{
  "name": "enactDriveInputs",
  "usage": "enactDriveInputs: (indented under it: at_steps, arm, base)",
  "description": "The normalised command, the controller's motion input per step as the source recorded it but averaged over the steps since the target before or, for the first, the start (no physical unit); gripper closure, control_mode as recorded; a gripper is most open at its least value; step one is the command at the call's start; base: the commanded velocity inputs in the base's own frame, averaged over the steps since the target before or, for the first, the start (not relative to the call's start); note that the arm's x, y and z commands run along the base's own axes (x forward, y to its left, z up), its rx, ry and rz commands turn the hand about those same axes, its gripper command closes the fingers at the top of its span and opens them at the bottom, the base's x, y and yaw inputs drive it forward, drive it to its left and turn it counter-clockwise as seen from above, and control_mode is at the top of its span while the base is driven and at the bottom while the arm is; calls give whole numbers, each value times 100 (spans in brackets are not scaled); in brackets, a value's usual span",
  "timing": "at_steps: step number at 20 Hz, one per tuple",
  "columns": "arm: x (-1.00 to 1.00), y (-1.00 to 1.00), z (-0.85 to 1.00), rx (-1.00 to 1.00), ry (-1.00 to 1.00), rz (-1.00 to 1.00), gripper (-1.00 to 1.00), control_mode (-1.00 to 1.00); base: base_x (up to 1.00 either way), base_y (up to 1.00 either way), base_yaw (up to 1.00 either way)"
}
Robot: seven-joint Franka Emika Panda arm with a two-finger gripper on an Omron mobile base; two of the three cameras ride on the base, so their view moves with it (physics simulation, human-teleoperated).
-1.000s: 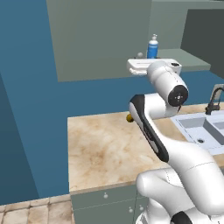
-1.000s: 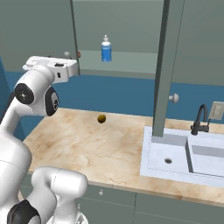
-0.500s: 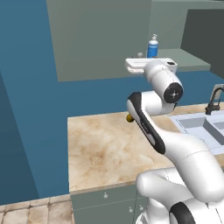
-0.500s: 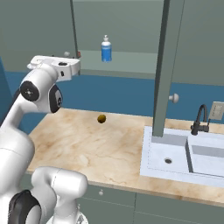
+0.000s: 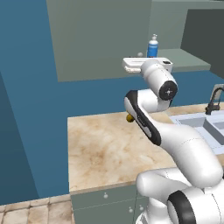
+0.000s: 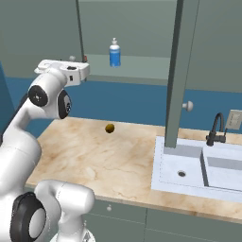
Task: Pick the soap dispenser and bar soap from the cabinet and place them on the counter.
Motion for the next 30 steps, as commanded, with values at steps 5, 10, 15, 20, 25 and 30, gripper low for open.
enactDriveInputs:
  at_steps: [5, 10, 15, 20, 25, 30]
  arm:
    - [29, 10, -2, 0, 0, 0, -100, -100]
    - [27, 8, 0, 0, 0, 0, -100, -100]
    - [24, 0, 0, 0, 0, 0, -100, -100]
    - [23, 0, 0, 0, 0, 0, -100, -100]
    - [28, 3, 0, 0, 0, 0, 100, -100]
    - [33, 7, -5, 0, 0, 0, 100, -100]
  base:
    - [0, 0, 0]
    - [0, 0, 0]
    - [0, 0, 0]
    - [0, 0, 0]
    - [0, 0, 0]
    - [0, 0, 0]
